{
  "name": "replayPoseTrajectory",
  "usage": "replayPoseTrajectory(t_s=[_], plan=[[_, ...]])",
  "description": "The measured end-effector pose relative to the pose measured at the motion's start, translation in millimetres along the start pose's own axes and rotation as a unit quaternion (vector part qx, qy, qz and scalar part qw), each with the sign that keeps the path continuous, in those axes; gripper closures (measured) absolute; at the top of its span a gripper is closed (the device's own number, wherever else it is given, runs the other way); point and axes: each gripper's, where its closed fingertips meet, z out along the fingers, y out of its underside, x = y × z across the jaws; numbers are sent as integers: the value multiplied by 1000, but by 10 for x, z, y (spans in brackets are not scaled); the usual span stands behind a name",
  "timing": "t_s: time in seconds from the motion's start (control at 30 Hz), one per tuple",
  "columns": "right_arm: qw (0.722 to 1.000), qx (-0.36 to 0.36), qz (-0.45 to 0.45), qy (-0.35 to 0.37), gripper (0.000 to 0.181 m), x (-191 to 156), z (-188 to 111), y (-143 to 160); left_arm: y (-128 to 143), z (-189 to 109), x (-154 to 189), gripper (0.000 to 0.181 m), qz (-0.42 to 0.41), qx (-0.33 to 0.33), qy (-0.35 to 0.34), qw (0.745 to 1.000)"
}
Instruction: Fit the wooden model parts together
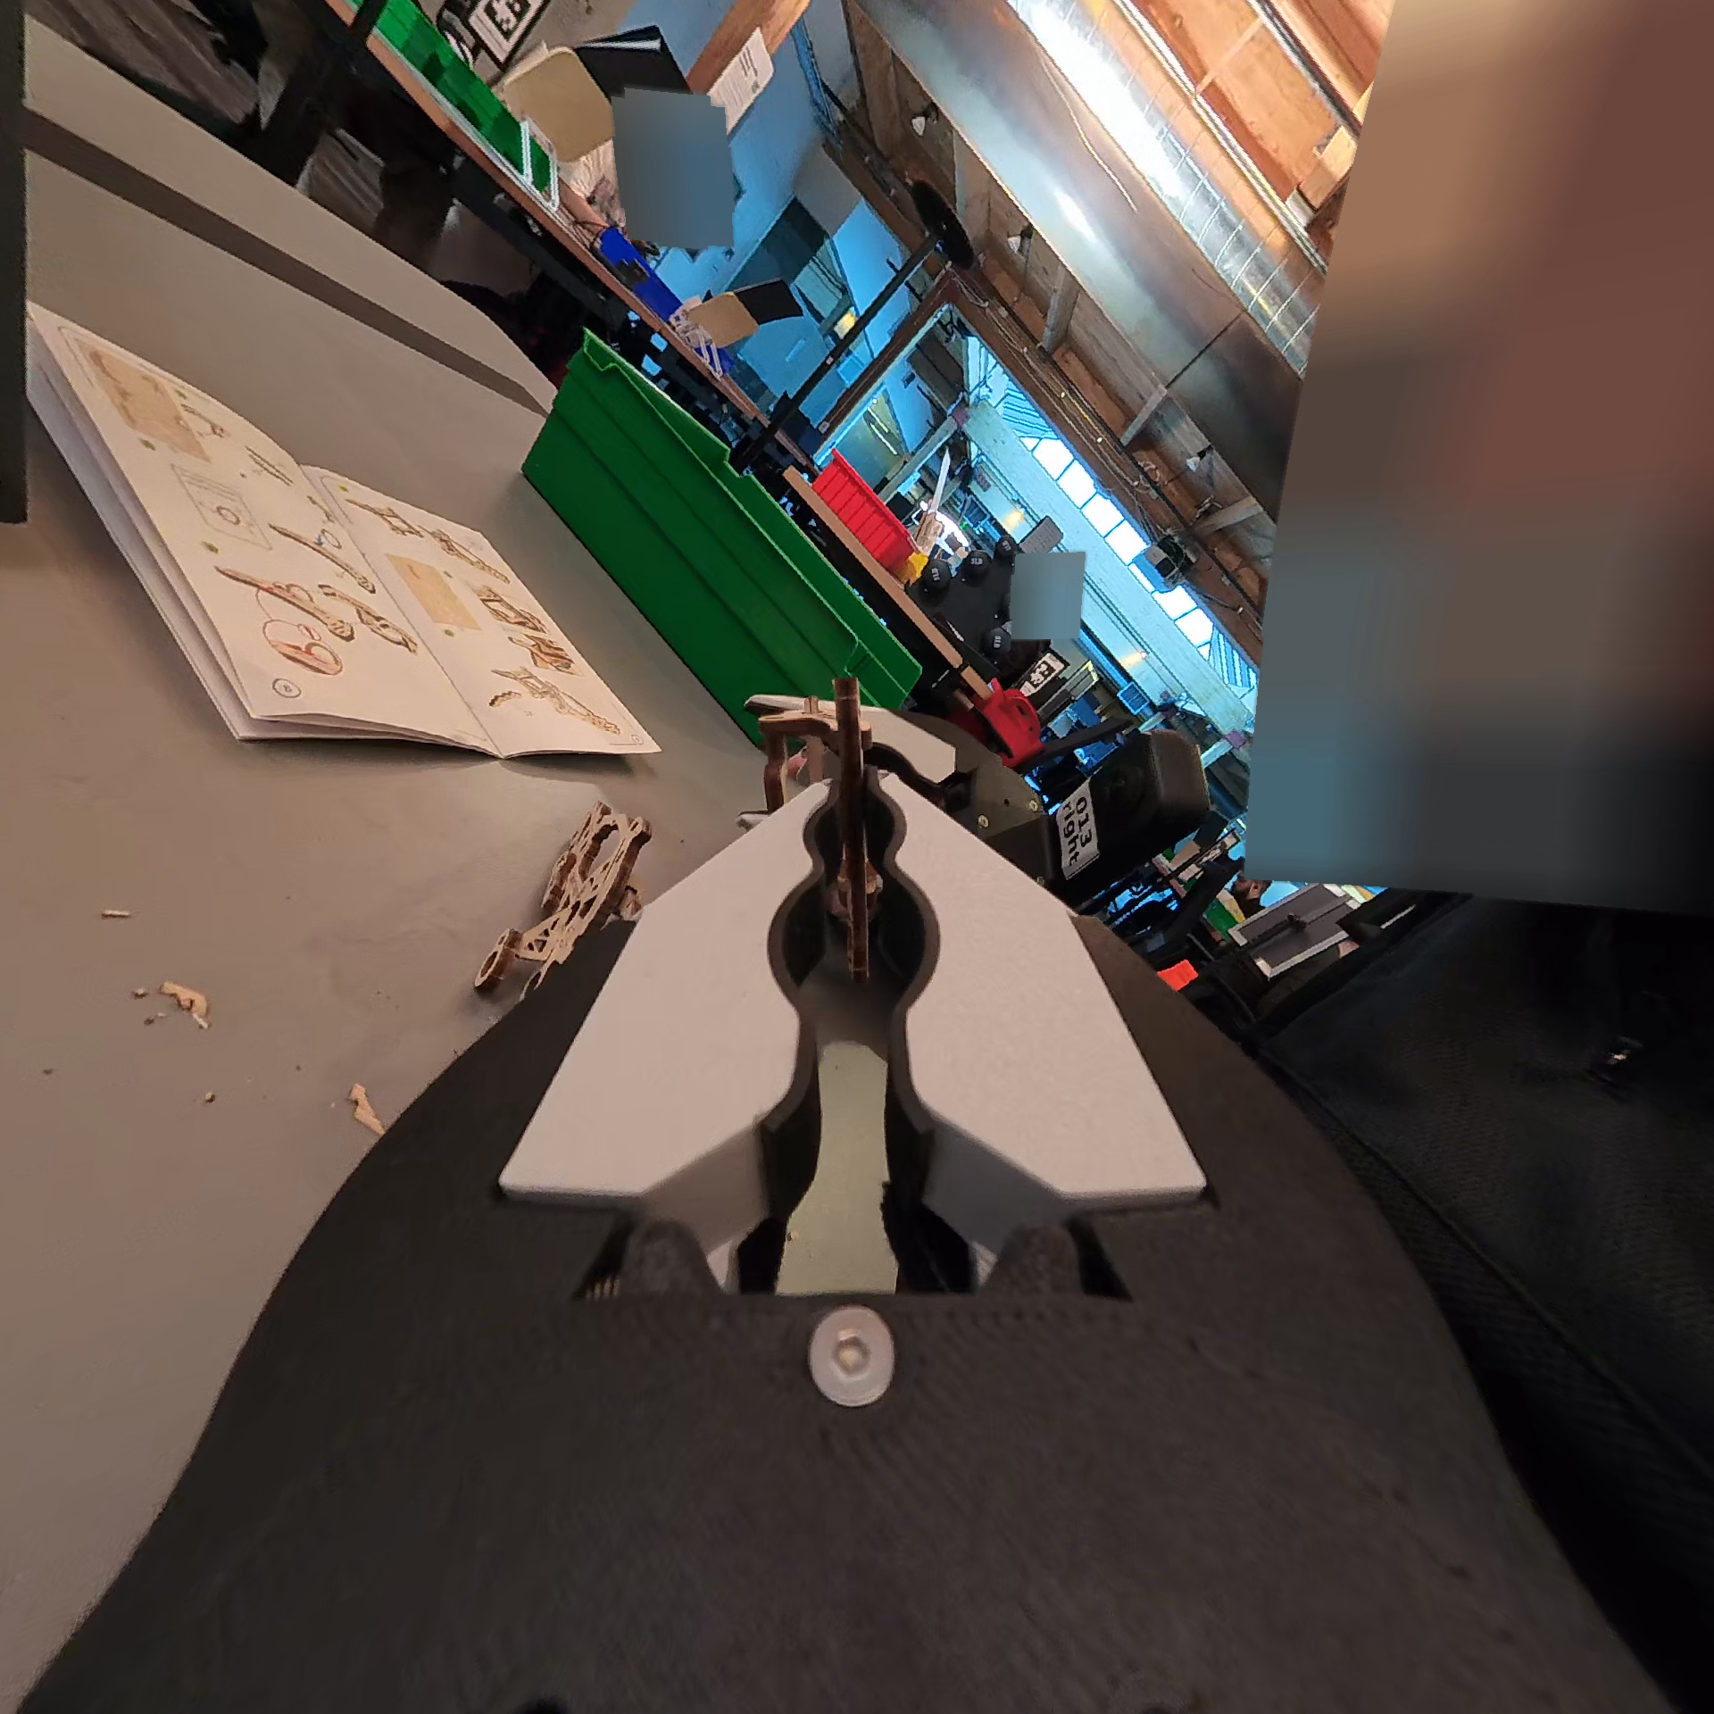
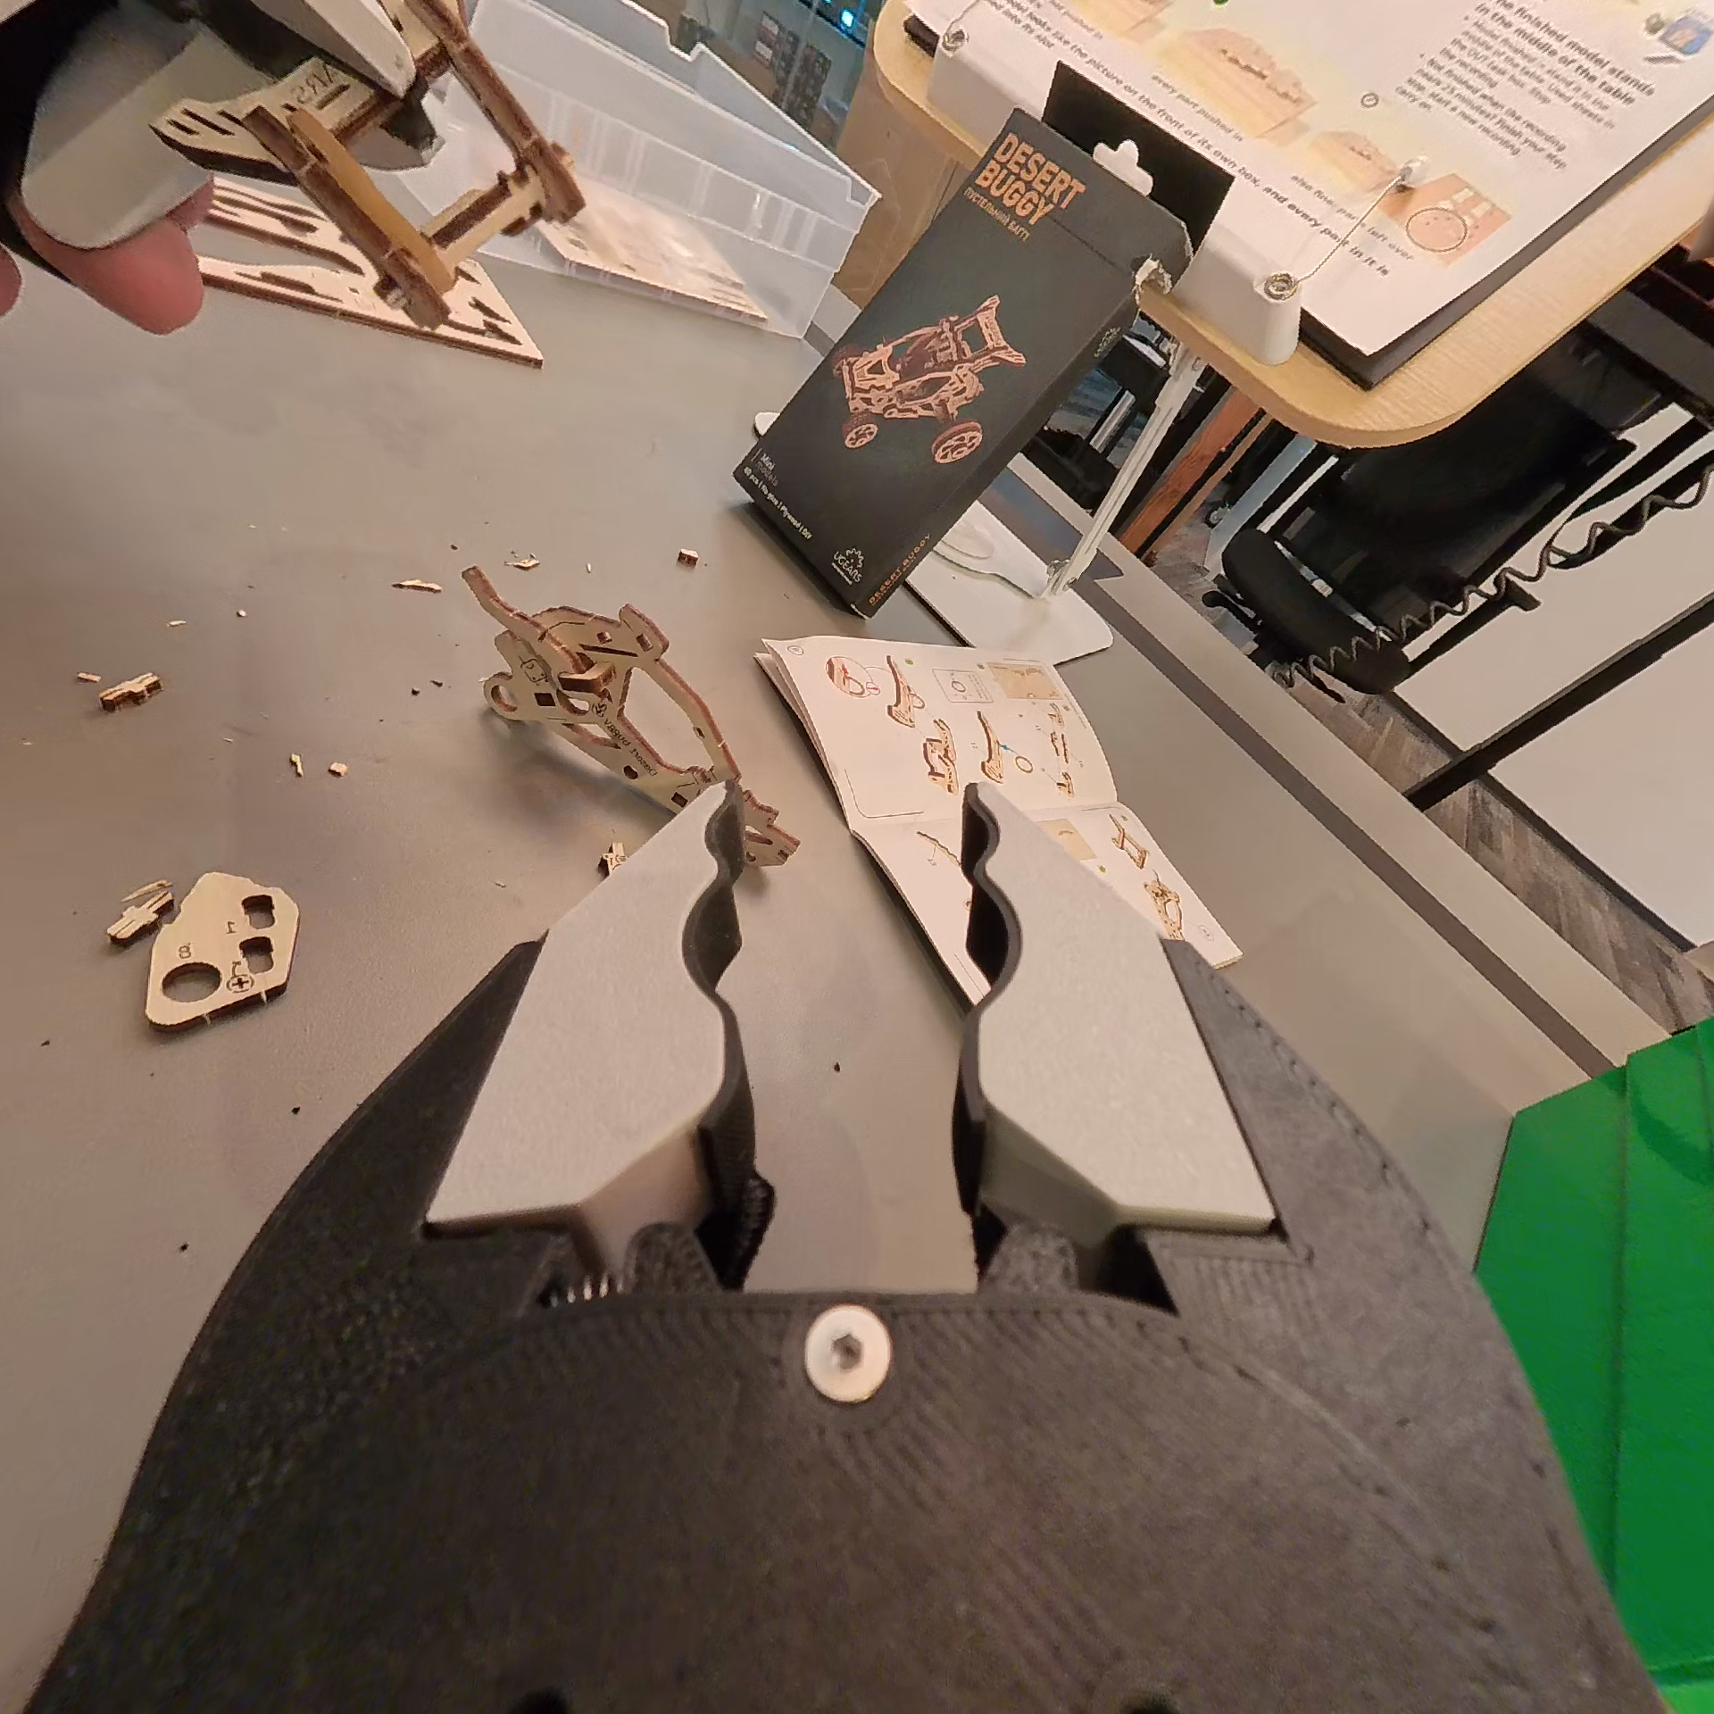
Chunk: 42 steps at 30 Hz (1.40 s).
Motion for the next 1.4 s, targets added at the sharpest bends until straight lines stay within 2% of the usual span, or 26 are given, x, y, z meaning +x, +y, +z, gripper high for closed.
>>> replayPoseTrajectory(t_s=[0.27, 0.7, 1.0, 1.27, 1.4], plan=[[1000, 1, 2, 0, 137, 6, 0, -1, 69, -46, -109, 180, -11, -13, -25, 1000], [1000, -1, 1, -1, 137, 8, 6, 4, 279, 46, -181, 180, -53, -43, -41, 997], [1000, 3, 3, -1, 137, 16, 1, -7, 275, 91, -184, 181, -90, -34, -35, 995], [1000, 11, -1, -3, 136, 8, -5, -28, 265, 106, -192, 180, -60, -46, -46, 996], [999, 33, 16, -10, 136, 23, -28, -103, 161, -11, -249, 180, -25, -39, -55, 997]])
